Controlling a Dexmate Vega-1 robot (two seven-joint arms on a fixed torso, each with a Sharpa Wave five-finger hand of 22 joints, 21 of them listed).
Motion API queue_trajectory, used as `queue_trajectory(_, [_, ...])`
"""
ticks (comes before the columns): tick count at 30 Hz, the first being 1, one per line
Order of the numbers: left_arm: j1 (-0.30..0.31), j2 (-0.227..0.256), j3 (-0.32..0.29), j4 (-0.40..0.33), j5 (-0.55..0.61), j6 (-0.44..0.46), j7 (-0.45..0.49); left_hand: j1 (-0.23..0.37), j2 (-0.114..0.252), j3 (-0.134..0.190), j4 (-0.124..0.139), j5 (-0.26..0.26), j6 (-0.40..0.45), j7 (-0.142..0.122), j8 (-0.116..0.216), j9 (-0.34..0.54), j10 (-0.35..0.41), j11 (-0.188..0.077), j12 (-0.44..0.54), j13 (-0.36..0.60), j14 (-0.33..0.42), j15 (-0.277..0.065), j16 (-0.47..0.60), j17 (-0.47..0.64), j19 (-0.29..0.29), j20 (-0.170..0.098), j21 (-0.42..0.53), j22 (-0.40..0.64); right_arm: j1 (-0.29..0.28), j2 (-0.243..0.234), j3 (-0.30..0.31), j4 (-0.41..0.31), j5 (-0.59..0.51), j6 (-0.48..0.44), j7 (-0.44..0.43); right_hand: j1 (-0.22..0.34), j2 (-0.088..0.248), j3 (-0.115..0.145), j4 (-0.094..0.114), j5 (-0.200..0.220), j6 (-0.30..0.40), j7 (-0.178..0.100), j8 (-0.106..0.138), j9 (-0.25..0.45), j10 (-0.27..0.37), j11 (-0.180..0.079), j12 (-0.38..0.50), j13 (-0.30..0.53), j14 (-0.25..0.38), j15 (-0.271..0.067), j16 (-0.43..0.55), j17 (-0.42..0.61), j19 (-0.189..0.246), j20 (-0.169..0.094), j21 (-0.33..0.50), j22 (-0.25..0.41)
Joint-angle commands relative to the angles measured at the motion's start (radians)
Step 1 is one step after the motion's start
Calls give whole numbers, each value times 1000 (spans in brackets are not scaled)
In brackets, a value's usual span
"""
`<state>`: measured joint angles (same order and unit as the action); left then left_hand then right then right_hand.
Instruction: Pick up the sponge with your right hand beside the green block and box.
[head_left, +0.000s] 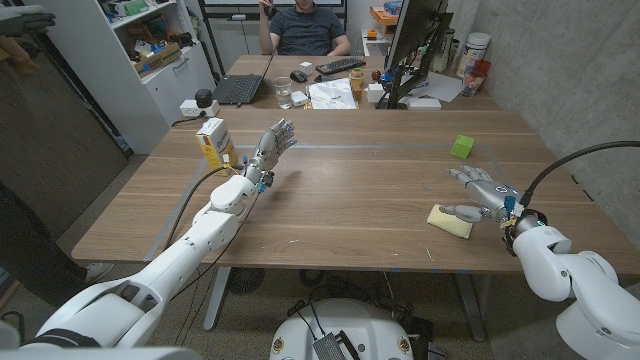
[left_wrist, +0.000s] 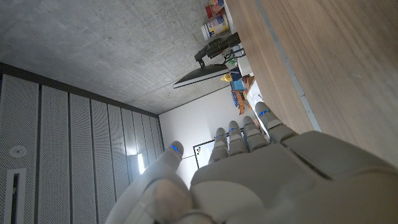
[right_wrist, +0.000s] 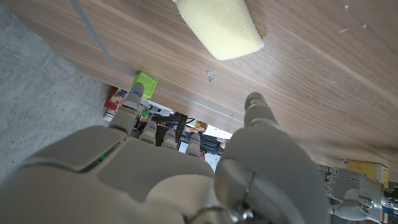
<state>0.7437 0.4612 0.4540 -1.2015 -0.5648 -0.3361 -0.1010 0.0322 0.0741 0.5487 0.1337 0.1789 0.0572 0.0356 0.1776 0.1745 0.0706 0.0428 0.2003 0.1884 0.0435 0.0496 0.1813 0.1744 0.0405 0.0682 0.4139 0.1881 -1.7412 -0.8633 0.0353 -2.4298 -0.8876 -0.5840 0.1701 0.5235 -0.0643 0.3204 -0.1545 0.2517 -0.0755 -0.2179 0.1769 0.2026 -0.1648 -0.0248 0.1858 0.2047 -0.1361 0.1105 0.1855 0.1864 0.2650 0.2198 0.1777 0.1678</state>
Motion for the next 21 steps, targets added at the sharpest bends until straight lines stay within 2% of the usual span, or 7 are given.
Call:
queue_trajectory(1, [7,3,-4,2,-4,-7,-4,-4,0,-5,1,4,7,-1,6,3,-1,1,4,3,-6,5,3,2,3,3,-3,6,24,-64,-41,3,40,-47,26,16,0,-7,-1,8,-11,0,1,1,-52,-1,3,1,-10,-2,6,-1,-2,-2,6,2])
queue_trajectory(5, [9,2,-4,3,-7,-4,-7,-4,0,-6,1,4,8,-1,7,3,0,2,5,3,-6,5,3,2,3,3,-4,6,45,-91,-75,6,42,-68,33,21,-1,-8,-1,8,-16,-1,2,1,-52,-2,4,1,-4,-4,8,-1,-1,-2,6,3])
queue_trajectory(16, [14,2,-5,1,-8,-5,-2,-5,0,-7,2,4,6,-3,6,3,-1,2,5,3,-7,6,3,2,3,3,-5,6,78,-162,-123,3,88,-112,35,33,1,-9,0,11,-29,-1,5,2,-59,-1,6,1,1,-4,11,-1,5,-2,9,3])
queue_trajectory(21, [18,6,-5,-7,-5,-6,-2,-5,1,-7,2,5,7,-2,6,3,-1,1,4,3,-7,6,3,2,3,3,-5,6,84,-186,-125,7,137,-110,24,40,3,-10,1,12,-30,-2,8,2,-56,-2,9,1,15,-3,16,-1,11,-3,11,3])
